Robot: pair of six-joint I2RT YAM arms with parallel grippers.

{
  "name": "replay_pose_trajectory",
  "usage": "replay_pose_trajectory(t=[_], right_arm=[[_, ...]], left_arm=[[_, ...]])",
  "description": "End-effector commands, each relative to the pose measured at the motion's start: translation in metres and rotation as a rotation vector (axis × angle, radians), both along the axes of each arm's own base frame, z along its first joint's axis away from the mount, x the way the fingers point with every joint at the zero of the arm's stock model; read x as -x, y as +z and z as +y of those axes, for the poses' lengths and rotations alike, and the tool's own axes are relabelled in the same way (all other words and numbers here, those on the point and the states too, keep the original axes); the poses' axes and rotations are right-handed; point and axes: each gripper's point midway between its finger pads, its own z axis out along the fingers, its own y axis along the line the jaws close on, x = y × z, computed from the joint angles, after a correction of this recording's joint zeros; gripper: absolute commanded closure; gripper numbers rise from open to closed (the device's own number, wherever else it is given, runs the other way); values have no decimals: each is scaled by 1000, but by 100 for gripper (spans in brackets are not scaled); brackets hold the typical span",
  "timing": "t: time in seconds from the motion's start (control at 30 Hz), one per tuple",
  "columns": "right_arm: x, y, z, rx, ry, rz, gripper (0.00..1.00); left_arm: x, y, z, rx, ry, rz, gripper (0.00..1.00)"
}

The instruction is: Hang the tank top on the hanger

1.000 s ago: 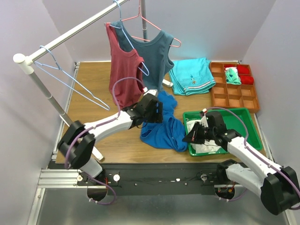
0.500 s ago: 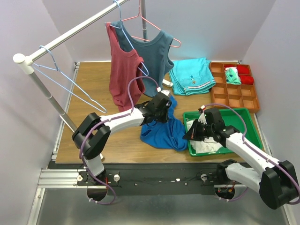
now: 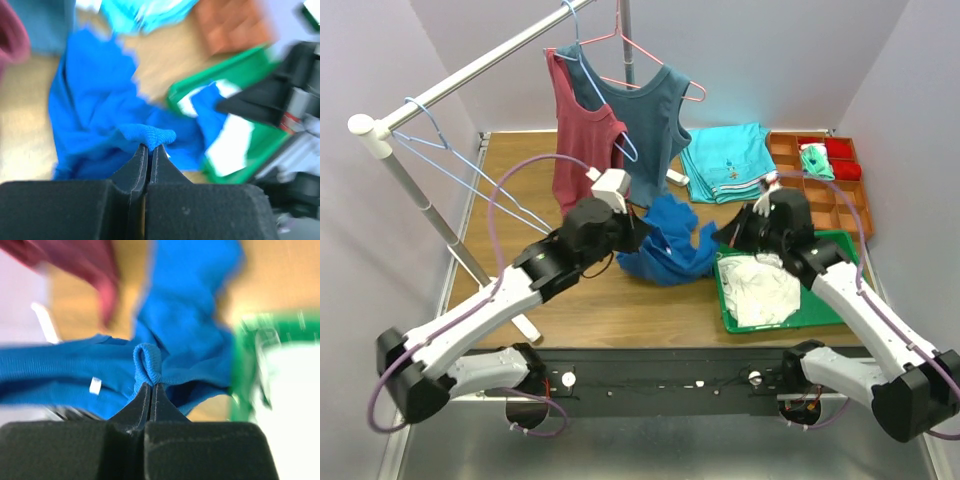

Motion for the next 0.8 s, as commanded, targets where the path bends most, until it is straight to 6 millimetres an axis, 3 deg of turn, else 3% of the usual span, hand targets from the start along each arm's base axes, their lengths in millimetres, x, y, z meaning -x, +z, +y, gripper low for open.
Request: replay_pose_trajectory(t=[0.0,0.07,0.1,0.13,0.2,0.23,0.3,0.33,0.37,0.43,0.57,0.6,0.7,0.73,0.77], right_arm=[[-56,132,18,-123,-39,-310,99],[-66,174,26,-168,-24,-396,99],[-76,183,30,-172,-20,-405,99],[-78,235,32,-209,-13,-506,99],[-85,265,34,-205,-7,-560,99],[-89,303,35,-224,-3,-630,99],[-89,327,37,-223,17,-676,99],[-92,333,39,-224,22,-690,99],[-89,351,35,-229,12,-726,99],[-91,356,31,-220,-14,-744,99],[-89,339,30,-208,-11,-716,98],[-92,312,33,-190,0,-664,98],[-79,287,30,-215,-5,-633,99],[-80,247,32,-197,-1,-558,99],[-78,229,33,-206,0,-527,99]], left_arm=[[14,88,27,119,10,-217,100],[20,139,42,183,35,-310,100],[20,156,48,184,45,-350,100],[24,194,58,228,70,-412,100],[24,222,68,238,104,-455,100],[27,251,78,259,125,-511,100],[20,264,86,233,174,-532,100],[22,281,95,244,205,-558,100],[16,279,99,215,241,-546,100],[13,284,106,210,280,-547,100],[11,271,111,201,317,-517,100],[11,264,109,197,304,-505,100],[10,222,100,170,285,-420,100],[7,187,91,125,259,-367,100],[11,175,87,136,239,-345,100]])
